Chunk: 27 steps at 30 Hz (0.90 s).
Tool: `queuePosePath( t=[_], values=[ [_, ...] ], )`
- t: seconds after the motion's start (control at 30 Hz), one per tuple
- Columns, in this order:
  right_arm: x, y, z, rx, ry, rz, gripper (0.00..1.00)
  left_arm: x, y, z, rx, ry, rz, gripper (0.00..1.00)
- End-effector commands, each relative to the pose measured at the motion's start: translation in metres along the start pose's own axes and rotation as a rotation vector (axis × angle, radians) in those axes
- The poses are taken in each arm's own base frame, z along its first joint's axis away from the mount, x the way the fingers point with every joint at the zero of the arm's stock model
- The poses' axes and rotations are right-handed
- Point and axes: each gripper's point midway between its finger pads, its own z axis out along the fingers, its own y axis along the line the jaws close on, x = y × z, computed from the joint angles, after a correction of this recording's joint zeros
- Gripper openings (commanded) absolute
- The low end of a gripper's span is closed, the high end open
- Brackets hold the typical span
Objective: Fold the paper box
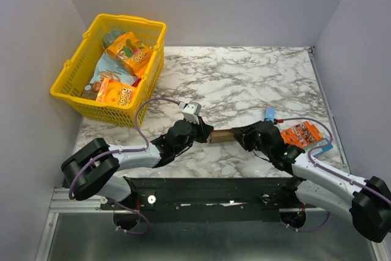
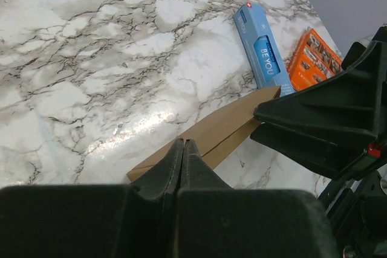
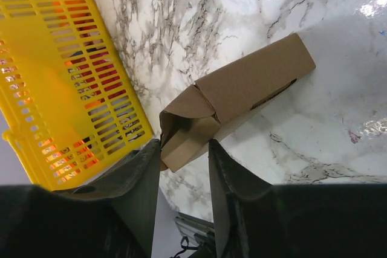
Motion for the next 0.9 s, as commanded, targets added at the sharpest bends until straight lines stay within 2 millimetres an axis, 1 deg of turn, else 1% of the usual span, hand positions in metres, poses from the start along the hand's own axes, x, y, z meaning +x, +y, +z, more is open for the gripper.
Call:
queuePosePath(
  t=[0.0, 0.17, 0.3, 0.5, 0.57, 0.87],
  values=[
    [-0.007, -0.038, 0.006, 0.110, -0.043, -0.013, 0.40, 0.081, 0.050, -0.022, -0.153, 0.289, 0.095, 0.02],
    [-0.006, -0.049, 0.009, 0.137, -0.041, -0.008, 0.37, 0.082, 0.051, -0.022, -0.156, 0.290, 0.096, 0.02],
    [-0.006, -0.054, 0.010, 0.147, -0.037, 0.002, 0.36, 0.081, 0.050, -0.022, -0.152, 0.287, 0.097, 0.02],
    [-0.004, -0.068, 0.011, 0.185, -0.031, 0.015, 0.32, 0.081, 0.049, -0.022, -0.152, 0.292, 0.102, 0.01],
    [-0.003, -0.070, 0.012, 0.190, -0.030, 0.017, 0.30, 0.082, 0.048, -0.022, -0.150, 0.295, 0.104, 0.01],
    [-0.003, -0.078, 0.012, 0.208, -0.030, 0.023, 0.29, 0.083, 0.042, -0.022, -0.136, 0.305, 0.120, 0.00]
  ],
)
